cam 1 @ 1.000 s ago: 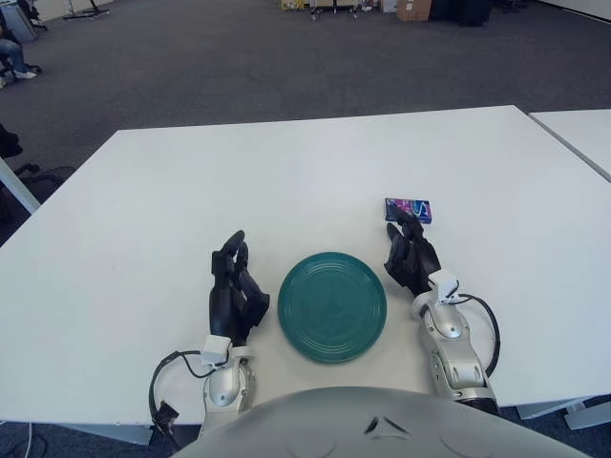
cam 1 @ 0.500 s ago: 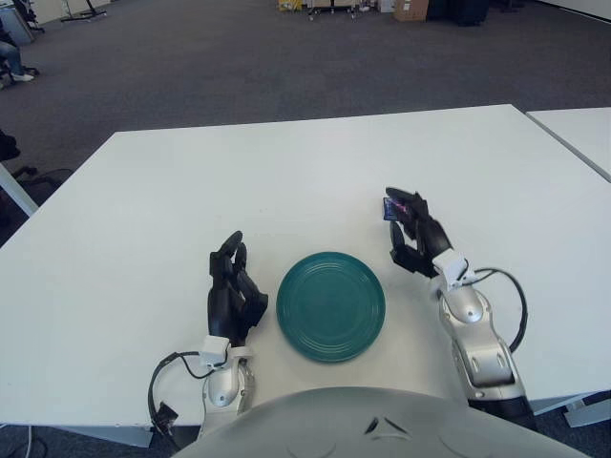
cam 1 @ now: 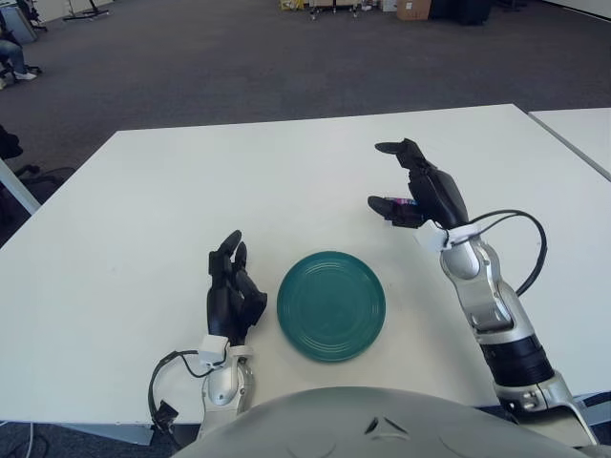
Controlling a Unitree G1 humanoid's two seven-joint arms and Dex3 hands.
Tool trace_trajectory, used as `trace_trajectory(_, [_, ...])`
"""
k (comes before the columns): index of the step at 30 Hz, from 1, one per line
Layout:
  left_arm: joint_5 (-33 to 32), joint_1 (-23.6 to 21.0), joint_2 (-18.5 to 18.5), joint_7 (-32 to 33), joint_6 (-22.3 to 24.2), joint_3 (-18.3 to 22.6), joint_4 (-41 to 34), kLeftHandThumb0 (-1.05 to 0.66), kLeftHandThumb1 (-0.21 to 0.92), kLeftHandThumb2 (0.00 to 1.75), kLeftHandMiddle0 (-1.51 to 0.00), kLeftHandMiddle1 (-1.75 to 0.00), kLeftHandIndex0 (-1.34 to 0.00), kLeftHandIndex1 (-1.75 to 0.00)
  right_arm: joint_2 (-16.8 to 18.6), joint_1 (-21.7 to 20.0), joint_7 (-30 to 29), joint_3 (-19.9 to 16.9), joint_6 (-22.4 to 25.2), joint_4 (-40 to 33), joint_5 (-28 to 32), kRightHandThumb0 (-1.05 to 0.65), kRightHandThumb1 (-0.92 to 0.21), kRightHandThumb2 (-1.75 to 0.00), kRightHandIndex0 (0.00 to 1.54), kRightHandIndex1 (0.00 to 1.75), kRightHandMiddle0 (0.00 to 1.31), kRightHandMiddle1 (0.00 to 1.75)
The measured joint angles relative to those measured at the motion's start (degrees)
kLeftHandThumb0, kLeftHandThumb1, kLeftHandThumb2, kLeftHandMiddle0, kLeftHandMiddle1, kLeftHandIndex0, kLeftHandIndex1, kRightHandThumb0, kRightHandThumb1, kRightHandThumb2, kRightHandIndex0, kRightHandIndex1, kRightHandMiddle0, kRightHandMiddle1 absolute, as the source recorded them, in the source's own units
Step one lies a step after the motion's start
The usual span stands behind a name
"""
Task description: Put the gum into the plate.
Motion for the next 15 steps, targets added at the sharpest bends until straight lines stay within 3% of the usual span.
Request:
trace_trajectory(7, [0.0,-0.1,0.0,0.0,-0.5,0.0,0.1,-0.90,0.92,1.00,-0.40,-0.02,-0.04,-0.86,-2.3,-5.0,1.9,2.4,0.9,4.9,-4.6,-0.66,-0.92,-0.47,0.49,0.06,0.11,0.93])
trace_trajectory(15, [0.0,-0.2,0.0,0.1,-0.7,0.0,0.2,-0.90,0.92,0.99,-0.39,-0.02,-0.05,-0.86,-3.8,-12.0,0.5,7.1,-1.4,21.8,-8.8,-0.70,-0.92,-0.55,0.46,0.03,0.05,0.91])
